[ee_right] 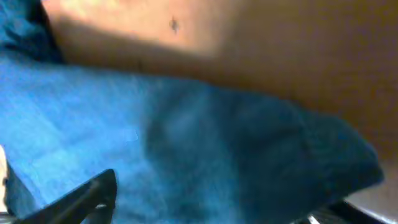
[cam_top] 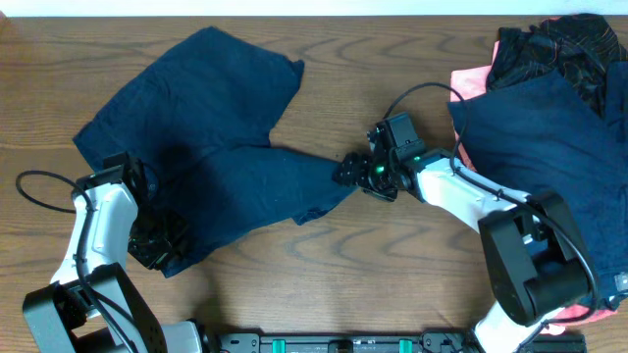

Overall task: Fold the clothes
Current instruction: 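Grasp the left edge of the shorts with the left gripper, then grasp the right leg end of the shorts with the right gripper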

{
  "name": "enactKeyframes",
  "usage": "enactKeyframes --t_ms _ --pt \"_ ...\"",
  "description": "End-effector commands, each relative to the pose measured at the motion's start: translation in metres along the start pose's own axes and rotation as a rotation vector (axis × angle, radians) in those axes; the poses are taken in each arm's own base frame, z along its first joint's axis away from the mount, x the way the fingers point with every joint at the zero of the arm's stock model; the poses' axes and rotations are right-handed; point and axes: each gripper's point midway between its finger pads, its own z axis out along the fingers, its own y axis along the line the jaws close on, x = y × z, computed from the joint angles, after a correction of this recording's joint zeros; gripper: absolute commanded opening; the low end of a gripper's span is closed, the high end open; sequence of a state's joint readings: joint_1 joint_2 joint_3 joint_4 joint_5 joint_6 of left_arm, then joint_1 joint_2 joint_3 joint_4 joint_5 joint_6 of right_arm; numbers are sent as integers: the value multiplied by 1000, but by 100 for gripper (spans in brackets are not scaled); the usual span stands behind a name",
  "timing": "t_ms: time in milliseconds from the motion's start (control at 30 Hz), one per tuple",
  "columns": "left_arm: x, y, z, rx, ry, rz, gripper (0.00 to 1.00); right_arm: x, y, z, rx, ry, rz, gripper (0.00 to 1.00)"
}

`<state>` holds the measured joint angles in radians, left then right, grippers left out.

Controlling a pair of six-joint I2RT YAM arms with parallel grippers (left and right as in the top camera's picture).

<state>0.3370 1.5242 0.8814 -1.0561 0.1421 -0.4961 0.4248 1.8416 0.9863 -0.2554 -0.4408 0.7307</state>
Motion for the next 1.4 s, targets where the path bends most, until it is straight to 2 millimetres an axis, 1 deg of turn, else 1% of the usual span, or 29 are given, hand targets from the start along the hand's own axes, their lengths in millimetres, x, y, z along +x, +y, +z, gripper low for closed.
enactKeyframes --t_ms 0,33,100,133,200,233,267,333,367,433,500,567,633,667,700,833,900,933,967,1000,1033,1067,1100,1133,1233,1300,1367 --pt "-2 4 -1 -23 -7 5 6 -9 -16 10 55 -48 57 58" --pt "-2 4 -1 -23 -7 5 6 -14 -15 9 52 -64 55 47" --pt "-2 4 -1 -23 -7 5 6 -26 -12 4 26 -102 52 3" --pt "-2 4 -1 -23 -7 5 6 -30 -12 1 21 -113 56 1" --pt "-2 3 -1 -14 -5 5 6 -42 -9 -8 0 -137 46 1" --pt "-1 0 -1 2 0 12 6 -48 -4 -15 -21 -148 14 1" --pt "-1 -8 -2 43 8 41 6 -55 3 -23 -42 -163 -30 1" --pt "1 -27 -7 148 27 117 6 -70 15 -45 -61 -207 -98 1" --pt "2 -38 -12 205 35 147 6 -78 22 -59 -64 -237 -132 2" --pt "1 -51 -24 272 33 186 6 -92 38 -88 -64 -297 -212 2" --pt "-1 -56 -34 292 24 193 6 -101 49 -116 -28 -347 -299 3" --pt "-1 -58 -43 296 16 196 6 -101 49 -138 57 -371 -368 5" --pt "1 -57 -50 298 15 197 6 -94 40 -148 150 -356 -411 8" --pt "4 -55 -51 296 21 195 6 -88 30 -150 208 -336 -424 8" --pt "9 -53 -51 291 35 193 6 -83 17 -150 270 -311 -421 8" --pt "33 -38 -52 241 130 181 6 -61 -47 -156 567 -213 -362 8" --pt "44 -30 -52 214 176 193 6 -54 -72 -161 678 -192 -335 7" --pt "48 -27 -52 204 191 198 8 -52 -79 -162 706 -194 -313 7" --pt "51 -25 -52 197 206 207 17 -50 -82 -161 711 -193 -296 6" --pt "54 -23 -52 193 216 212 48 -47 -80 -158 686 -181 -282 6" --pt "56 -22 -52 185 225 209 59 -43 -77 -153 651 -163 -281 7" --pt "58 -20 -53 179 234 206 69 -39 -70 -148 600 -140 -279 13" --pt "58 -19 -52 173 235 206 86 -35 -64 -143 555 -120 -277 23" --pt "58 -17 -52 163 232 206 89 -31 -59 -139 513 -102 -276 26" --pt "58 -9 -47 121 233 204 91 -25 -47 -132 429 -76 -249 29" --pt "65 -5 -43 106 264 187 90 -24 -45 -131 417 -72 -244 31" --pt "74 0 -32 84 295 171 90 -23 -46 -131 419 -70 -244 36"
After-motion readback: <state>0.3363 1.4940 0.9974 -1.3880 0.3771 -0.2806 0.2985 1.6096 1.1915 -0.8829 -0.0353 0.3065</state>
